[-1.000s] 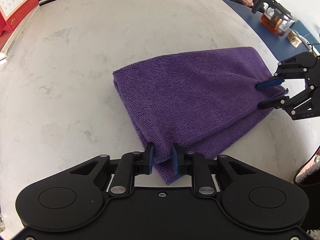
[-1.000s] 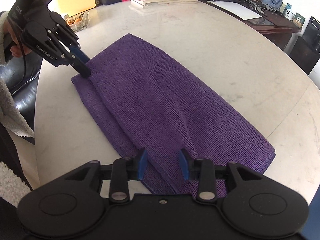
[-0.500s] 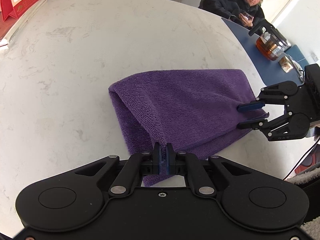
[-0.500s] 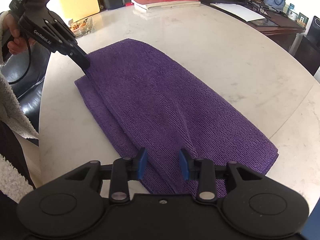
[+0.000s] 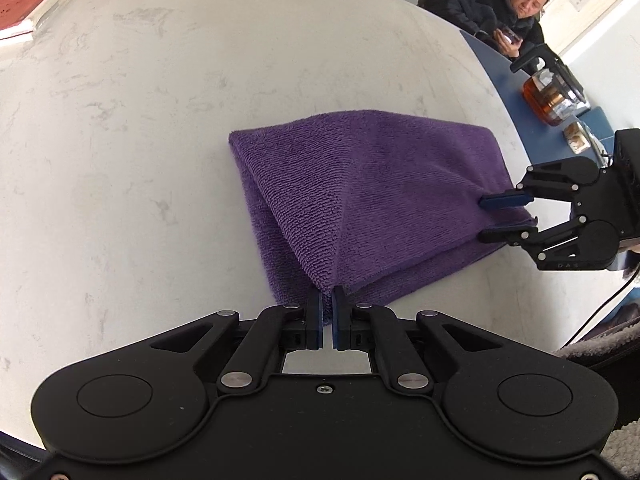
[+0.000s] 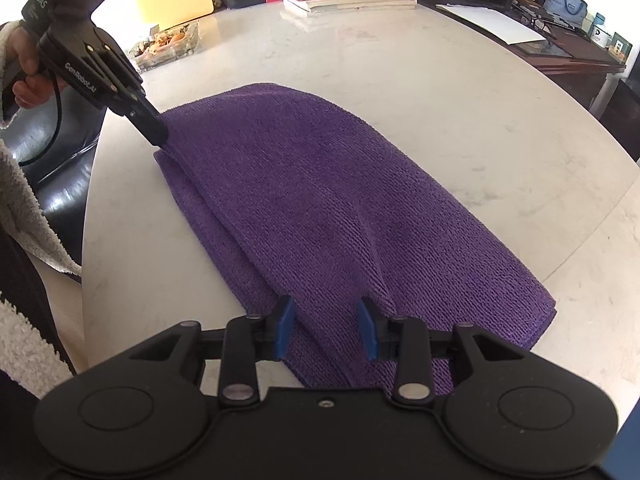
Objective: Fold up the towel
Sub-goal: 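Hold the folded edge with both grippers and press it onto the towel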
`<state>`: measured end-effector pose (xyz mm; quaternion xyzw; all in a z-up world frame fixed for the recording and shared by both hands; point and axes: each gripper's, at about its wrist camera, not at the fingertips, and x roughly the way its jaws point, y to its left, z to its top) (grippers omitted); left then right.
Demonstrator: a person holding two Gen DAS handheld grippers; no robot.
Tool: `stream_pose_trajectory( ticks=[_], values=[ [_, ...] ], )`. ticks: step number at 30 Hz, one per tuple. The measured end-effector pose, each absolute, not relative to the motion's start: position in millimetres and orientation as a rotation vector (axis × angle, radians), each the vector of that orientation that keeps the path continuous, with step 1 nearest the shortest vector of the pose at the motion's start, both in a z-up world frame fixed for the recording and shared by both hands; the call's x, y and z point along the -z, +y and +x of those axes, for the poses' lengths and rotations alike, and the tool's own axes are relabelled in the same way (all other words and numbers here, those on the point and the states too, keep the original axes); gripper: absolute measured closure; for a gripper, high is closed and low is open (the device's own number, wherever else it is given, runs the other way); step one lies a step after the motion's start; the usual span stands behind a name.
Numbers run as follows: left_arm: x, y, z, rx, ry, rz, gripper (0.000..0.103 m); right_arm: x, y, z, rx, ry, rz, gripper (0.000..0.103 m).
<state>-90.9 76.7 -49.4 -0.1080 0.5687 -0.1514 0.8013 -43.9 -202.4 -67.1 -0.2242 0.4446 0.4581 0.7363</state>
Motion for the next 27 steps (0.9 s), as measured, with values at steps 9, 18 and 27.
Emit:
stream_pose_trajectory(
  ticks=[9,18,27],
  values=[
    [66.8,80.2,-87.5,0.343,1.280,-0.218,0.099,66.7,-200.4,-44.1,-1.006,0.984,-0.516,0.070],
    [68.9,78.0,-87.3,0.360,1.288,-0.204,0.098,64.9,-194.8,-43.9,-0.992,0.971,-0.533,0.070],
    [63.8,84.4,-88.5,0.356,1.256,-0.278,0.098,55.2,-153.6,-65.9,-1.116,0.836,-0.616,0.070]
  ],
)
